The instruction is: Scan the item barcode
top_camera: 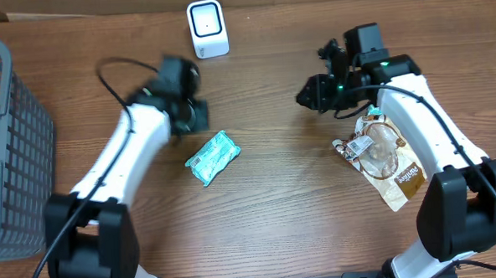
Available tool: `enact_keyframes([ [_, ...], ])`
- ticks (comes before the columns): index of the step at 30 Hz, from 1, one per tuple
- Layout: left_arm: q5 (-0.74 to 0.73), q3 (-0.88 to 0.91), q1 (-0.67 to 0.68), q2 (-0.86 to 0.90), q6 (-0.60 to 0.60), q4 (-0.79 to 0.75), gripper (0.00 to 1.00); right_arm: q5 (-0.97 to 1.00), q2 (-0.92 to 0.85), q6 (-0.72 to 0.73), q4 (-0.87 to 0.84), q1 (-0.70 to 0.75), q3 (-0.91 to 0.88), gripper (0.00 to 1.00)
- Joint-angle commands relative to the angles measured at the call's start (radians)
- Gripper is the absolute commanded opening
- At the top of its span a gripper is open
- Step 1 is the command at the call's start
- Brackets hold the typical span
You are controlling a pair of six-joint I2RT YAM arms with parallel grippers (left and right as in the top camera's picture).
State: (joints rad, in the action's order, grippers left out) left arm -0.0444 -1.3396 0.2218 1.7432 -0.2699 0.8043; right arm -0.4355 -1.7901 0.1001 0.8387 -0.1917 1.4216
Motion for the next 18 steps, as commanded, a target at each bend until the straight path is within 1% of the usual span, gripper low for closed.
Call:
enact_keyframes([
  [1,0.000,-0.175,-0.083,-0.029,-0.076,0.101,0.07,-0.041,-0.022,-0.027,-0.054,-0.075,-0.003,0.52],
  [2,-0.001,-0.221,-0.123,-0.029,-0.112,0.150,0.11,-0.042,-0.037,-0.038,-0.090,-0.113,-0.001,0.57],
  [5,-0.002,-0.235,-0.175,-0.029,-0.140,0.171,0.13,-0.066,-0.070,-0.089,-0.125,-0.172,0.017,0.67],
  [7,-0.001,-0.234,-0.202,-0.026,-0.142,0.183,0.16,-0.067,-0.100,-0.117,-0.130,-0.205,0.042,0.70],
  [9,0.005,-0.234,-0.229,-0.026,-0.141,0.190,0.25,-0.068,-0.143,-0.134,-0.126,-0.232,0.078,0.73],
  [11,0.003,-0.234,-0.257,-0.026,-0.142,0.189,0.32,-0.086,-0.193,-0.154,-0.122,-0.254,0.109,0.73],
  [14,0.003,-0.234,-0.296,-0.026,-0.142,0.185,0.39,-0.153,-0.263,-0.191,-0.121,-0.277,0.138,0.73],
  [17,0.000,-0.234,-0.322,-0.026,-0.142,0.189,0.44,-0.179,-0.318,-0.206,-0.141,-0.293,0.143,0.70],
  [18,0.001,-0.234,-0.325,-0.026,-0.141,0.193,0.51,-0.182,-0.333,-0.206,-0.149,-0.299,0.143,0.69],
])
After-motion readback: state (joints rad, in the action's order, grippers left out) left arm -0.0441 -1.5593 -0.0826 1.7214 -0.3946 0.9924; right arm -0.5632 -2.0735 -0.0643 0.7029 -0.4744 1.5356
